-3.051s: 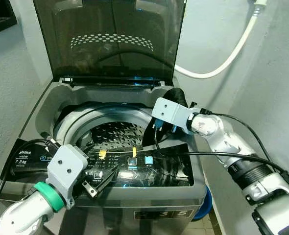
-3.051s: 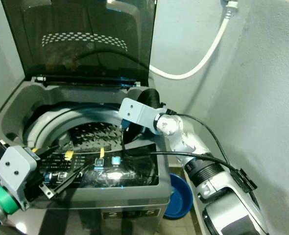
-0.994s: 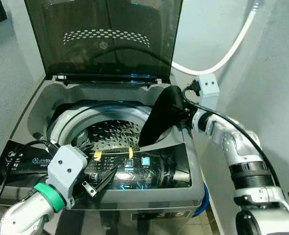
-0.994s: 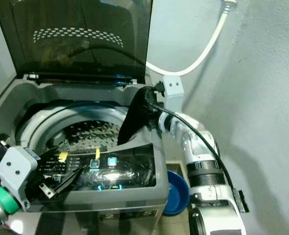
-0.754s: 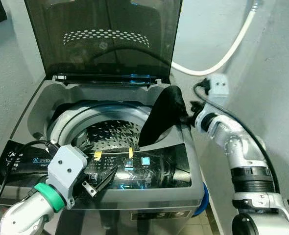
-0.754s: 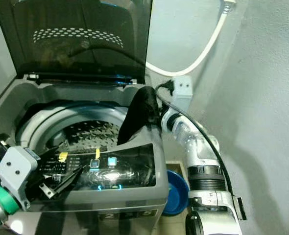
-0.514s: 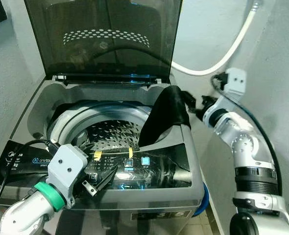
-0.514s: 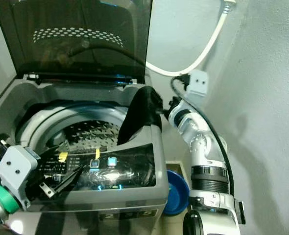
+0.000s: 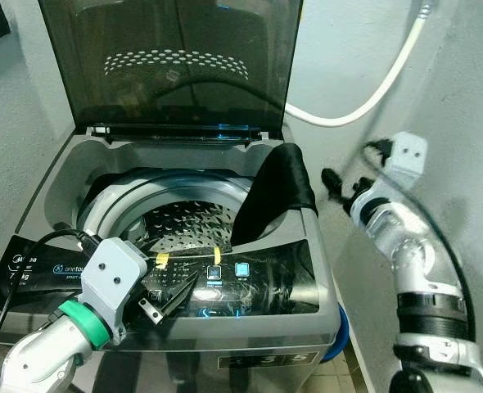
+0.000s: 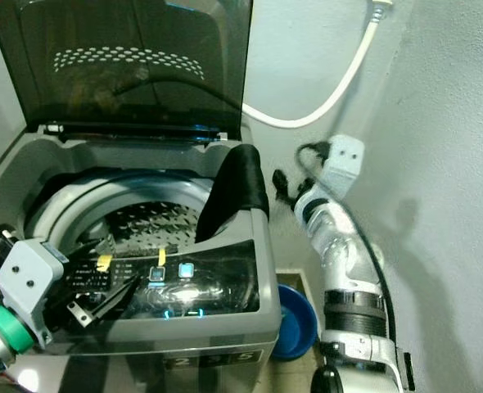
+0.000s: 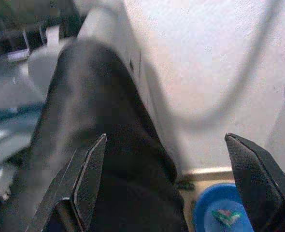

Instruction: Clothes washing

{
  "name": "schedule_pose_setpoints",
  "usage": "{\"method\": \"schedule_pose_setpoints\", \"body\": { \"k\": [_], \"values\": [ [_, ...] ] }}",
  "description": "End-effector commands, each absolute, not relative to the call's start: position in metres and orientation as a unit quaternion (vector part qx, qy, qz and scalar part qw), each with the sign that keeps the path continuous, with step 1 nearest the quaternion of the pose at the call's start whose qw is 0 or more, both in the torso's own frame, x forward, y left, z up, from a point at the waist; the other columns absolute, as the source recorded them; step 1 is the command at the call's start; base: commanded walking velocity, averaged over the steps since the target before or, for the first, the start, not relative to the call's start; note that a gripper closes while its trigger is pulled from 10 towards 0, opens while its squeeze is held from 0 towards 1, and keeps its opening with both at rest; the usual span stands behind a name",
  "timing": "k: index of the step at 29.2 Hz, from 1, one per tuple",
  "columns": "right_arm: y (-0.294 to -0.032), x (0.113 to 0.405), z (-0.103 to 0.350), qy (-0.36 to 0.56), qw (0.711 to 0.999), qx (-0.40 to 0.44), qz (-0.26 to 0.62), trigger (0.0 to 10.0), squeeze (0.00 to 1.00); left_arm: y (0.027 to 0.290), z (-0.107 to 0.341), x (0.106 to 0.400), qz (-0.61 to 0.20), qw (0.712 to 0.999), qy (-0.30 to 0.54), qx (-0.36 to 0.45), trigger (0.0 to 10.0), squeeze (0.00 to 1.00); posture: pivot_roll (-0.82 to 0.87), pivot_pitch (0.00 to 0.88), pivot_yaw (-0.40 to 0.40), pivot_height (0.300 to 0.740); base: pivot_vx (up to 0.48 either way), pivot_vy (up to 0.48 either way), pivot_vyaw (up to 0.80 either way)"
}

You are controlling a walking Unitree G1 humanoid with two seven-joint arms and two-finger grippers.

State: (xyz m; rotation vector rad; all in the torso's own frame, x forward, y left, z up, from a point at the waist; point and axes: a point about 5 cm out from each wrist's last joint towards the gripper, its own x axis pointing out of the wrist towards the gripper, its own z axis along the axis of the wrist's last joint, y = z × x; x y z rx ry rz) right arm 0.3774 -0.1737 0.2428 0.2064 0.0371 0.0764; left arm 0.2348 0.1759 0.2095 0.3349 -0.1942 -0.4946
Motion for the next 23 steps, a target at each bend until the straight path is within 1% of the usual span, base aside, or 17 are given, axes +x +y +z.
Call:
{"method": "schedule_pose_setpoints", "body": {
  "k": [1, 2, 5, 6, 8, 11, 12, 13, 14, 15, 16, 17, 19, 23],
  "values": [
    [-0.169, 0.377, 0.234, 0.037, 0.993, 0.099, 0.045, 10.0, 0.0, 0.176, 0.207, 0.234, -0.246, 0.95, -0.089, 0.169, 10.0, 0.0, 0.12, 0.072, 0.039, 0.74, 0.0, 0.0, 0.0],
    [-0.169, 0.377, 0.234, 0.037, 0.993, 0.099, 0.045, 10.0, 0.0, 0.176, 0.207, 0.234, -0.246, 0.95, -0.089, 0.169, 10.0, 0.0, 0.12, 0.072, 0.039, 0.74, 0.0, 0.0, 0.0],
    [-0.158, 0.374, 0.22, 0.082, 0.981, 0.16, 0.067, 10.0, 0.0, 0.177, 0.207, 0.234, -0.245, 0.951, -0.088, 0.169, 10.0, 0.0, 0.12, 0.074, 0.038, 0.74, 0.0, 0.0, 0.0],
    [-0.158, 0.374, 0.22, 0.082, 0.981, 0.16, 0.067, 10.0, 0.0, 0.177, 0.207, 0.234, -0.245, 0.951, -0.088, 0.169, 10.0, 0.0, 0.12, 0.074, 0.038, 0.74, 0.0, 0.0, 0.0],
    [-0.155, 0.374, 0.216, 0.101, 0.974, 0.189, 0.073, 10.0, 0.0, 0.177, 0.207, 0.234, -0.245, 0.951, -0.088, 0.169, 10.0, 0.0, 0.12, 0.075, 0.037, 0.74, 0.0, 0.0, 0.0],
    [-0.154, 0.373, 0.215, 0.108, 0.971, 0.199, 0.074, 10.0, 0.0, 0.177, 0.207, 0.234, -0.245, 0.951, -0.088, 0.169, 10.0, 0.0, 0.12, 0.075, 0.037, 0.74, 0.0, 0.0, 0.0],
    [-0.151, 0.373, 0.211, 0.127, 0.958, 0.244, 0.078, 10.0, 0.0, 0.177, 0.207, 0.234, -0.245, 0.951, -0.088, 0.169, 10.0, 0.0, 0.13, 0.075, 0.037, 0.74, 0.0, 0.0, 0.0],
    [-0.151, 0.373, 0.211, 0.127, 0.958, 0.244, 0.078, 10.0, 0.0, 0.177, 0.207, 0.234, -0.245, 0.951, -0.088, 0.169, 10.0, 0.0, 0.13, 0.075, 0.037, 0.74, 0.0, 0.0, 0.0],
    [-0.148, 0.373, 0.208, 0.141, 0.948, 0.274, 0.082, 10.0, 0.0, 0.177, 0.207, 0.234, -0.245, 0.951, -0.088, 0.169, 10.0, 0.0, 0.13, 0.075, 0.037, 0.74, 0.0, 0.0, 0.0],
    [-0.146, 0.374, 0.206, 0.156, 0.922, 0.343, 0.085, 10.0, 0.0, 0.177, 0.207, 0.234, -0.244, 0.951, -0.089, 0.169, 10.0, 0.0, 0.13, 0.075, 0.036, 0.74, 0.0, 0.0, 0.0],
    [-0.146, 0.374, 0.206, 0.156, 0.922, 0.343, 0.085, 10.0, 0.0, 0.177, 0.207, 0.234, -0.244, 0.951, -0.089, 0.169, 10.0, 0.0, 0.13, 0.075, 0.036, 0.74, 0.0, 0.0, 0.0],
    [-0.144, 0.375, 0.209, 0.158, 0.907, 0.38, 0.09, 10.0, 0.0, 0.177, 0.207, 0.234, -0.244, 0.951, -0.088, 0.169, 10.0, 0.0, 0.13, 0.075, 0.036, 0.74, 0.0, 0.0, 0.0],
    [-0.14, 0.374, 0.213, 0.158, 0.897, 0.4, 0.102, 10.0, 0.0, 0.177, 0.207, 0.234, -0.245, 0.951, -0.088, 0.169, 10.0, 0.0, 0.13, 0.075, 0.036, 0.74, 0.0, 0.0, 0.0],
    [-0.131, 0.373, 0.221, 0.161, 0.889, 0.408, 0.132, 10.0, 0.0, 0.177, 0.207, 0.234, -0.245, 0.951, -0.088, 0.169, 10.0, 0.0, 0.13, 0.077, 0.037, 0.74, 0.0, 0.0, 0.0]
  ]
}}
